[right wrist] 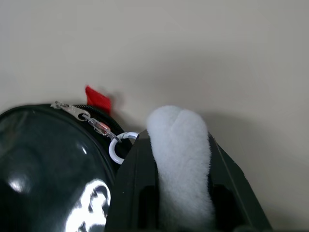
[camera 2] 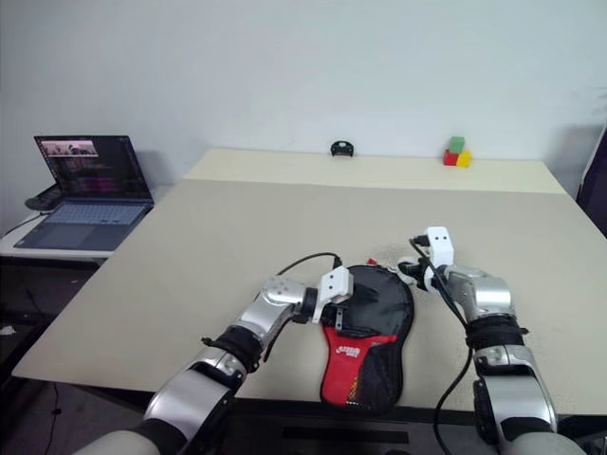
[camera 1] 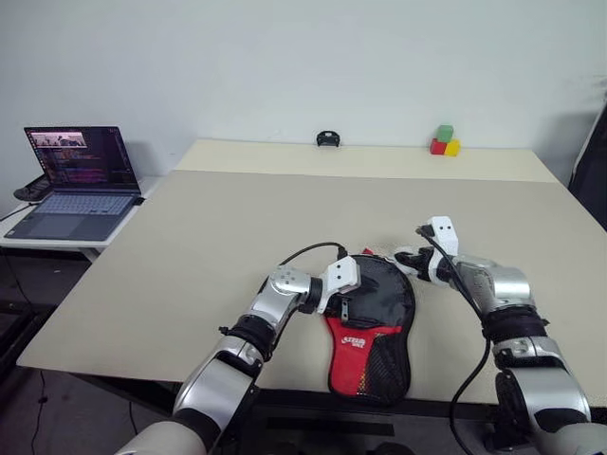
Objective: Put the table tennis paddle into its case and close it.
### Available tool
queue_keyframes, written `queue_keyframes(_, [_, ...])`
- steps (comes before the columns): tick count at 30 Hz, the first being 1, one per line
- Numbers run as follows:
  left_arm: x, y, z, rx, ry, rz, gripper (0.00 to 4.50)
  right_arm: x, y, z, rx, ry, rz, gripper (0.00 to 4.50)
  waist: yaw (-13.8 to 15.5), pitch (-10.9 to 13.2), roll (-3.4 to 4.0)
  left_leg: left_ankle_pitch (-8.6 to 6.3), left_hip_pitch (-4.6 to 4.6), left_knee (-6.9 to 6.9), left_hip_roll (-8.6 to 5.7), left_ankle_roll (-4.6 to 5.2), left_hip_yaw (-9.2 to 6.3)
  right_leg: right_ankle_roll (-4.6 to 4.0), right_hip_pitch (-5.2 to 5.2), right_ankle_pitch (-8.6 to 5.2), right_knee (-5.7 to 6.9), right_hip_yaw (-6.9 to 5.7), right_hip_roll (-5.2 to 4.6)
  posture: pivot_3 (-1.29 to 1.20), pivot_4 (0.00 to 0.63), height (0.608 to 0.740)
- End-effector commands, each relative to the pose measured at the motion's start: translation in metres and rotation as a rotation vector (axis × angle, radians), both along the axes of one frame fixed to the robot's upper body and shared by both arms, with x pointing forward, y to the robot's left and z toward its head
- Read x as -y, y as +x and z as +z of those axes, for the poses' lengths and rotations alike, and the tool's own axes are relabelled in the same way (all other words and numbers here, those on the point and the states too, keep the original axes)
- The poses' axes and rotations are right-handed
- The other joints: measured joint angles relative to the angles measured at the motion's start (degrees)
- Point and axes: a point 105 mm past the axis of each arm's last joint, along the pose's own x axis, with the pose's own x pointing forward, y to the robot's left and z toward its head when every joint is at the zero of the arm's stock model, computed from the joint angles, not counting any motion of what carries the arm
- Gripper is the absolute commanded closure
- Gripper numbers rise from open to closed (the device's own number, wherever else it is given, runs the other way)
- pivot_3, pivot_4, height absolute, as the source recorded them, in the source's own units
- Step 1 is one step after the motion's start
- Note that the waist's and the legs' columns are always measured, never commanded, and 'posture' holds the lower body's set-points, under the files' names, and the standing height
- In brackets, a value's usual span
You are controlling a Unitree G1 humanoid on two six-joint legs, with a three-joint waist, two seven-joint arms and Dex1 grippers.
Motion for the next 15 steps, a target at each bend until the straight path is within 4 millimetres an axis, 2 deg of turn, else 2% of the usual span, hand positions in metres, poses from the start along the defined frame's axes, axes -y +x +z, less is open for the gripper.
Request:
queue_keyframes(1, [-0.017, -0.017, -0.056, -0.159, 0.165, 0.039, 0.00, 0.022, -0.012, 0.019, 0.038, -0.018, -0.035, 3.97, 0.1, -0.1, 0.07, -0.01, -0.02, -0.01, -0.02, 0.01, -0.01, 0.00, 0.02, 0.00, -0.05, -0.01, -0.01, 0.00, 0.150, 0.740])
queue_keyframes(8, [-0.014, -0.017, -0.057, -0.168, 0.163, 0.040, 0.00, 0.036, -0.042, 0.023, 0.013, -0.030, -0.055, 3.97, 0.4, -0.1, 0.09, -0.03, -0.10, -0.04, -0.11, 0.05, -0.12, 0.03, 0.04, -0.02, -0.13, -0.10, -0.21, 0.00, 0.150, 0.740])
queue_keyframes(13, [-0.013, -0.018, -0.057, -0.171, 0.162, 0.038, 0.00, 0.035, -0.062, 0.025, -0.011, -0.020, -0.038, 3.97, 0.6, -0.1, 0.09, -0.03, -0.10, -0.04, -0.14, 0.05, -0.16, 0.21, 0.07, -0.12, -0.16, -0.15, -0.21, 0.00, 0.150, 0.740])
queue_keyframes(15, [-0.012, -0.018, -0.057, -0.171, 0.161, 0.035, 0.00, 0.031, -0.080, 0.022, -0.048, -0.015, 0.016, 3.97, 0.8, -0.1, 0.09, -0.03, -0.11, -0.04, -0.18, 0.06, -0.20, 0.23, 0.09, -0.13, -0.19, -0.17, -0.21, 0.00, 0.150, 0.740])
